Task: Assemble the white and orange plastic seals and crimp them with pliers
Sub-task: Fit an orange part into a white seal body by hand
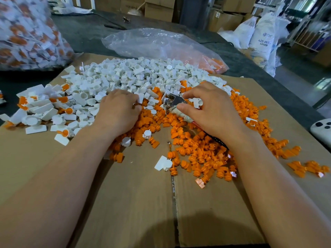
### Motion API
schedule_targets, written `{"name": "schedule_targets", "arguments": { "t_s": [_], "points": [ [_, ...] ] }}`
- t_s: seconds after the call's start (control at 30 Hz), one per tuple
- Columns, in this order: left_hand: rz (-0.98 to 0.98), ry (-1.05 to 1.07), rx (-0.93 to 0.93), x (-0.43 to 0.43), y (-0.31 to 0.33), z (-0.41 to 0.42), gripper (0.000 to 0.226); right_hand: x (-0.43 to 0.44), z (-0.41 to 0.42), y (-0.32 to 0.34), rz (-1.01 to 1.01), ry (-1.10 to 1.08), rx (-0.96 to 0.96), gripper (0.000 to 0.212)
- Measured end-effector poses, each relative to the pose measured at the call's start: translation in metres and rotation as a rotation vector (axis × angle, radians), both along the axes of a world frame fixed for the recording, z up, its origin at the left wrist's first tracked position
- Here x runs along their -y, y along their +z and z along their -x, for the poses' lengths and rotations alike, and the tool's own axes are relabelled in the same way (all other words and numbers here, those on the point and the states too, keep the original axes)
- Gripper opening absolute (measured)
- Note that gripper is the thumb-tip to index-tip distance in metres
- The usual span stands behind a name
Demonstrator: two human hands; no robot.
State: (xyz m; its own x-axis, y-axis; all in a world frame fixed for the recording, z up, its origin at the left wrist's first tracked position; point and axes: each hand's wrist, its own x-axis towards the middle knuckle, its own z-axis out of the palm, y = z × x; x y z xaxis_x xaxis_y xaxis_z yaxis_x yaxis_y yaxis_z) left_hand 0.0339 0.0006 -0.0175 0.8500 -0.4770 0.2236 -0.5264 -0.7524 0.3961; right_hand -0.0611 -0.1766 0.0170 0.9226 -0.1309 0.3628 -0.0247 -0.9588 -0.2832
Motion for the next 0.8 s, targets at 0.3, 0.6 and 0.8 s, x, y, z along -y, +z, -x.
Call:
{"name": "schedule_targets", "arguments": {
  "t_s": [0.3, 0.6, 0.8],
  "points": [
    [0.068, 0.033, 0.025, 0.005, -0.002, 0.003, 0.009, -0.019, 0.0, -0.007, 0.084, 0.266, -0.2, 0.025],
    [0.092, 0.025, 0.055, 0.006, -0.002, 0.002, 0.029, -0.027, -0.009, -0.014, 0.256, 0.148, -0.242, 0.035],
    [-0.075, -0.016, 0.052, 0.008, -0.005, 0.0, 0.031, -0.03, -0.011, -0.016, 0.312, 0.13, -0.271, 0.038]
  ]
}}
